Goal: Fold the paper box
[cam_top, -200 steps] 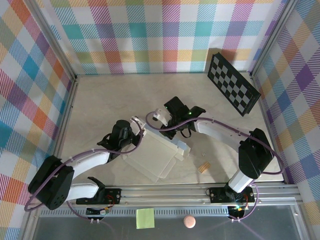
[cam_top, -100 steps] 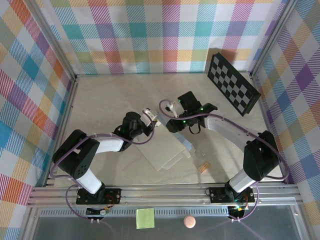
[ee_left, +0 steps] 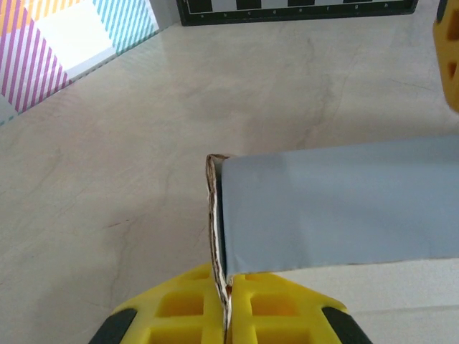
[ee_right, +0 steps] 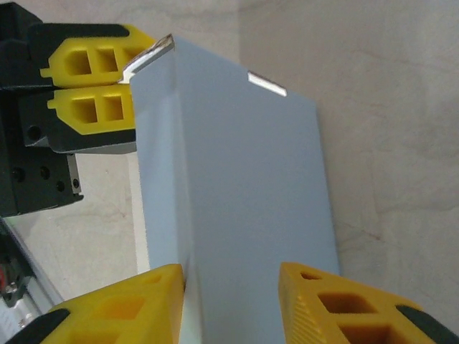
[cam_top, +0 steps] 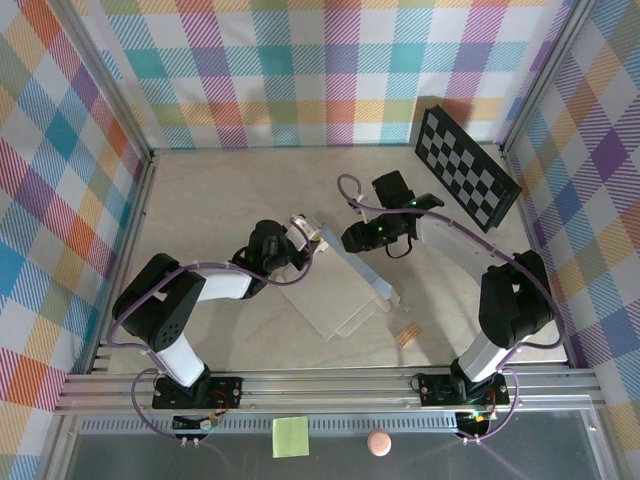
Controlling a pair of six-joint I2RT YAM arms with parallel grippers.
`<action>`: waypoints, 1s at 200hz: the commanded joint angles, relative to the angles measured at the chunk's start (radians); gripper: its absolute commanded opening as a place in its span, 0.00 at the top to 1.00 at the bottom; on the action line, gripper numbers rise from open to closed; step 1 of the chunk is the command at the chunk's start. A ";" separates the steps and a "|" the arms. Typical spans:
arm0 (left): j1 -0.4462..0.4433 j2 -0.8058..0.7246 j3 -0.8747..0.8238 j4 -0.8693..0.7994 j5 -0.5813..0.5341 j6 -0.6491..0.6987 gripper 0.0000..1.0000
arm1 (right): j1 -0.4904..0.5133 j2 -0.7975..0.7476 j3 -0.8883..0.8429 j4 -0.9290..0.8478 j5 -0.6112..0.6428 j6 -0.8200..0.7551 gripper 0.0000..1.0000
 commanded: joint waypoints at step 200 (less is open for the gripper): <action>0.131 -0.294 0.049 -0.330 -0.009 -0.043 0.52 | -0.062 0.076 0.018 -0.032 -0.071 0.018 0.77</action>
